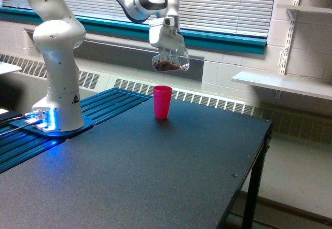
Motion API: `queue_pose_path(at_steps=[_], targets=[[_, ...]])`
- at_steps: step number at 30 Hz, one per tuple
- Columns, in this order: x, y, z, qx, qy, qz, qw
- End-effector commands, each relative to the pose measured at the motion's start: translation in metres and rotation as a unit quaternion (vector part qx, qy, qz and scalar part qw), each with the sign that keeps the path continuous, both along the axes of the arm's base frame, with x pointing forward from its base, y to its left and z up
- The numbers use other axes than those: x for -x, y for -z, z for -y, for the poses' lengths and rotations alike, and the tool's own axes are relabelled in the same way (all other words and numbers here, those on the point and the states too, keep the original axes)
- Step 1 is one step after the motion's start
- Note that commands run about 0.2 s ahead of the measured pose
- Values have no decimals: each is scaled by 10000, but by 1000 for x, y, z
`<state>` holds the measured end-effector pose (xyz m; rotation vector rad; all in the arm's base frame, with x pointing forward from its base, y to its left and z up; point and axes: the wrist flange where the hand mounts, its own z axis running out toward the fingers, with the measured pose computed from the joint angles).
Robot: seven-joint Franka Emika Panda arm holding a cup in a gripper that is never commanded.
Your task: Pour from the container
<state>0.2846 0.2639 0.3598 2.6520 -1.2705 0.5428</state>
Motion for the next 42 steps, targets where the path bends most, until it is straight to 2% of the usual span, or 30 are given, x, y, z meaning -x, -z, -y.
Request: queue_pose_path(at_steps=[1, 11, 20, 30, 42], targets=[[8, -2, -13, -61, 182, 51, 9998], [22, -4, -40, -88, -81, -10, 9999], [36, 6, -63, -64, -284, -207, 9994], [63, 31, -67, -193, -13, -438, 9989], [95, 37, -57, -248, 352, -589, 9973]])
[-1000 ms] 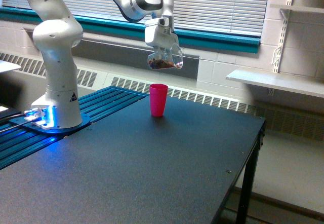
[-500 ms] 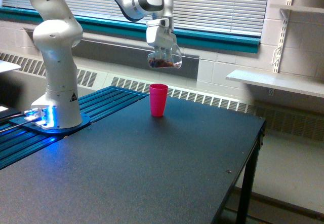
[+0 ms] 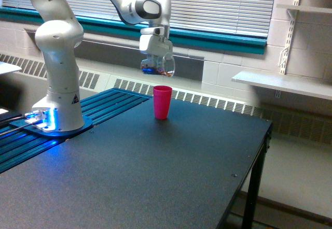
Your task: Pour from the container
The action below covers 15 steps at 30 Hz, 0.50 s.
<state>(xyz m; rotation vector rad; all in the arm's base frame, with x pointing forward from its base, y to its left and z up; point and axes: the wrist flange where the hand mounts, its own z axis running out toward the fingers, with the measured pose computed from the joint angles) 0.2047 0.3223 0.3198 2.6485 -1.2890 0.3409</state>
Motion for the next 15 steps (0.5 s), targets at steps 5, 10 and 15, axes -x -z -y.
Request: queue_pose_path(at_steps=[5, 10, 15], targets=[[25, 0, 6, -96, 320, -24, 9994], [33, 6, 7, -173, 383, -181, 9990], [35, 10, 10, -195, 454, -256, 9985]])
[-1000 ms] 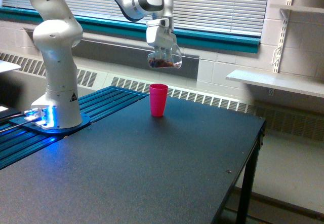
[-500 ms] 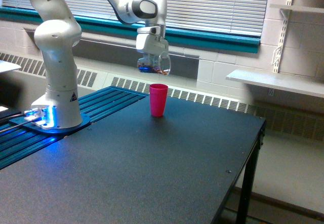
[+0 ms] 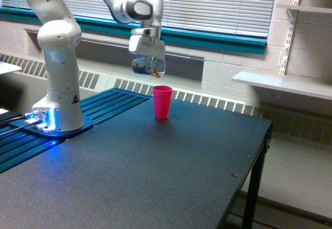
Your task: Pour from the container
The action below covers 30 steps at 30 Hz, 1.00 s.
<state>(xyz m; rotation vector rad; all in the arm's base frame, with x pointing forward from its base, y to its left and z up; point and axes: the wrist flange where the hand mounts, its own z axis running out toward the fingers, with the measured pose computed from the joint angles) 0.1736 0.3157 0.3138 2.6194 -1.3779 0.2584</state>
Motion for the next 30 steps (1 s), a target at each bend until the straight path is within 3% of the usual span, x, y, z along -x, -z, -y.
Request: queue_pose_path(at_steps=[1, 30], targets=[[3, 4, 4, -25, 122, -76, 9999], [-13, 0, 13, 16, 65, -506, 9987]])
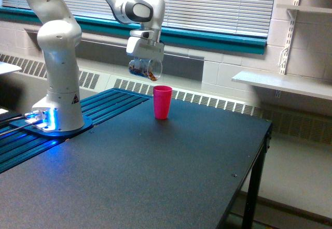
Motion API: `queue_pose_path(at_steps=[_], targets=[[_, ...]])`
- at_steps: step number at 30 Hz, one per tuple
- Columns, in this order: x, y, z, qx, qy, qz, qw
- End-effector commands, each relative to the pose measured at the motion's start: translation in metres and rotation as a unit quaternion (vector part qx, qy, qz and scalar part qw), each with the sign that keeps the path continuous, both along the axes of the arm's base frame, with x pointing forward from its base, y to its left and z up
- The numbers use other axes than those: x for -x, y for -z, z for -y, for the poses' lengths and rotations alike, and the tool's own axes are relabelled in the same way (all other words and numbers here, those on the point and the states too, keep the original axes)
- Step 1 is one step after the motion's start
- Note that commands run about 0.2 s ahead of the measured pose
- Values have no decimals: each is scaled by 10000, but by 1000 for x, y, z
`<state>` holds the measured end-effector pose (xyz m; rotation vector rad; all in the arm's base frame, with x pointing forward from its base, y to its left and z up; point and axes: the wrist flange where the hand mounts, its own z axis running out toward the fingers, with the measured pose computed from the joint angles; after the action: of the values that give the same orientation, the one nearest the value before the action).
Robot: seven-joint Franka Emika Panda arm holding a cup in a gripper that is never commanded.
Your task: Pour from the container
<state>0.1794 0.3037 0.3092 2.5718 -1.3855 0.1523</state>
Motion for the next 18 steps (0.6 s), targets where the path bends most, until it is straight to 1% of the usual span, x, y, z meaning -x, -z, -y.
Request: queue_pose_path(at_steps=[1, 10, 18], targets=[[-7, -5, 1, -35, -80, -120, 9999], [-7, -1, 0, -44, -119, -317, 9994], [-12, -1, 0, -30, -169, -408, 9990]])
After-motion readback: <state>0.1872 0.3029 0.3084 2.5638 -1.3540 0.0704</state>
